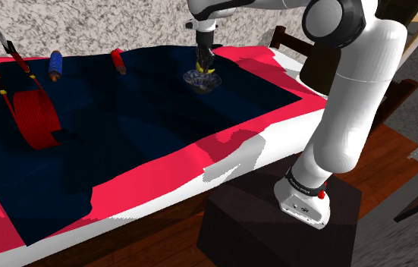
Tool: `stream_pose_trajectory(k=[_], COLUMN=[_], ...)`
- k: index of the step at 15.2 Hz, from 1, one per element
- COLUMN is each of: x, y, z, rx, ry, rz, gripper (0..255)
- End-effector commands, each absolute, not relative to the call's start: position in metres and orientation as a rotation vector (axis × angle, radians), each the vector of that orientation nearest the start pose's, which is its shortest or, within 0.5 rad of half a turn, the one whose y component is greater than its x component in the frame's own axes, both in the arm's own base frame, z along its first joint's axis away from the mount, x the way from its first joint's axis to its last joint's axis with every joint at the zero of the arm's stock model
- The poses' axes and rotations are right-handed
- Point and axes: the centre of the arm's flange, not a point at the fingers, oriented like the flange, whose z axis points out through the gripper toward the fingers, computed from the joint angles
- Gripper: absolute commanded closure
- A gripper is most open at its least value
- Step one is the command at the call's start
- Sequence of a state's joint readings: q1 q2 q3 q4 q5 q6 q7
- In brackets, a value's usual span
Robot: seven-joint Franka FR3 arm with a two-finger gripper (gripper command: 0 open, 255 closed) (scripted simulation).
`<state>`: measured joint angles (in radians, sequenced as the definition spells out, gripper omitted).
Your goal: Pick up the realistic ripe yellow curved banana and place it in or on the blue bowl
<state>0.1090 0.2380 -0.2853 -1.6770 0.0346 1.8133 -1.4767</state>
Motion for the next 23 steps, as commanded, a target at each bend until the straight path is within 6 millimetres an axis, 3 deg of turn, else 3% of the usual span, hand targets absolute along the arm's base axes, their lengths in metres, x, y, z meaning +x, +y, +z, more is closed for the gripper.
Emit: stream_pose_trajectory(k=[1,3,11,12,17,21,23], x=[0.613,0.613,0.613,0.613,0.613,0.618,0.618], y=[-0.093,-0.093,-0.093,-0.093,-0.093,-0.092,-0.092], z=[0.449,0.436,0.436,0.436,0.436,0.486,0.486], rx=[-2.468,-2.468,-2.468,-2.468,-2.468,-2.468,-2.468], ry=[-1.867,-1.867,-1.867,-1.867,-1.867,-1.867,-1.867], rz=[0.134,0.134,0.134,0.134,0.134,0.134,0.134], gripper=[255,255,255,0,0,0,0])
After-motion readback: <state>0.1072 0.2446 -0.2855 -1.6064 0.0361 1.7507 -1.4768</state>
